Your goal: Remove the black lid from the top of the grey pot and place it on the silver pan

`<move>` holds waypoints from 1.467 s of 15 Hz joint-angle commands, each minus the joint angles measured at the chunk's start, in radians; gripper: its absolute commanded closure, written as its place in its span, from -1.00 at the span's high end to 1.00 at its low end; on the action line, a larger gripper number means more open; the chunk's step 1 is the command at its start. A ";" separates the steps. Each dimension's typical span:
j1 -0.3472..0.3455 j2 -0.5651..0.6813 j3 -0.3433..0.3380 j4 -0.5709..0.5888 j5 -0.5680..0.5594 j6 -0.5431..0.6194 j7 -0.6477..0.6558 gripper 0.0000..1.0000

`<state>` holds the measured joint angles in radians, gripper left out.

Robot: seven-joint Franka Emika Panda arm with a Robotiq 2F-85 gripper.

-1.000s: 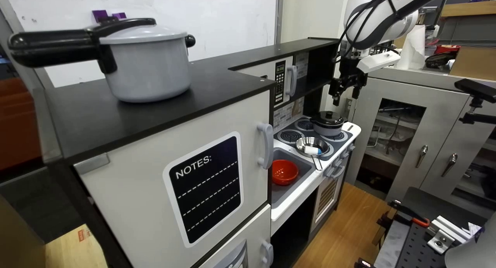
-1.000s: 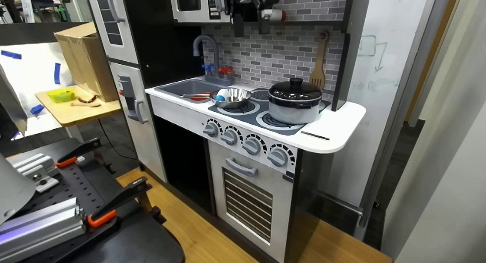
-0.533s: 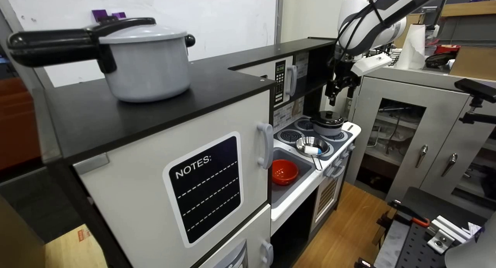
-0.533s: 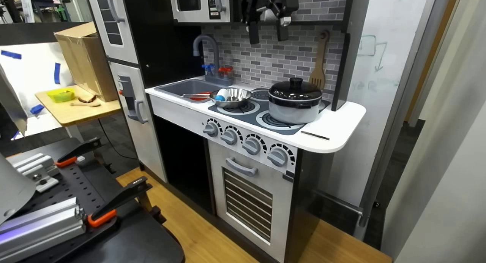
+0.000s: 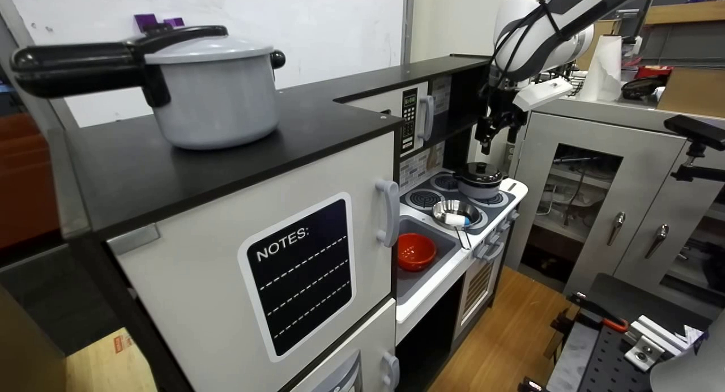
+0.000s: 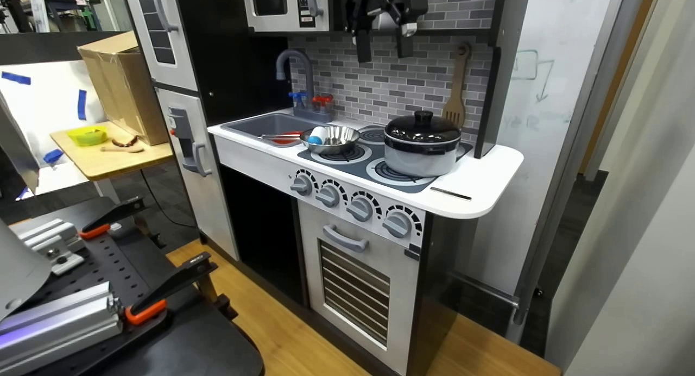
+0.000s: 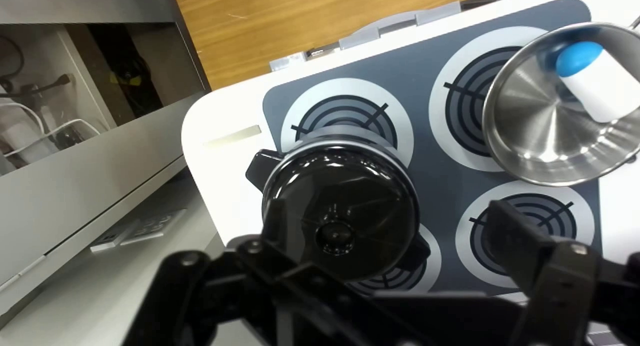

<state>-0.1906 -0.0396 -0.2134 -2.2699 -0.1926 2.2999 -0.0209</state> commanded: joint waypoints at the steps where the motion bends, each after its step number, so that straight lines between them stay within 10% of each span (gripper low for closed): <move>1: -0.005 0.000 0.005 0.002 0.001 -0.002 -0.001 1.00; 17: -0.019 0.160 -0.014 0.116 -0.013 0.001 -0.004 1.00; 22: -0.040 0.173 -0.004 0.122 0.179 0.025 -0.161 1.00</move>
<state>-0.2061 0.1121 -0.2324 -2.1631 -0.1129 2.3053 -0.0792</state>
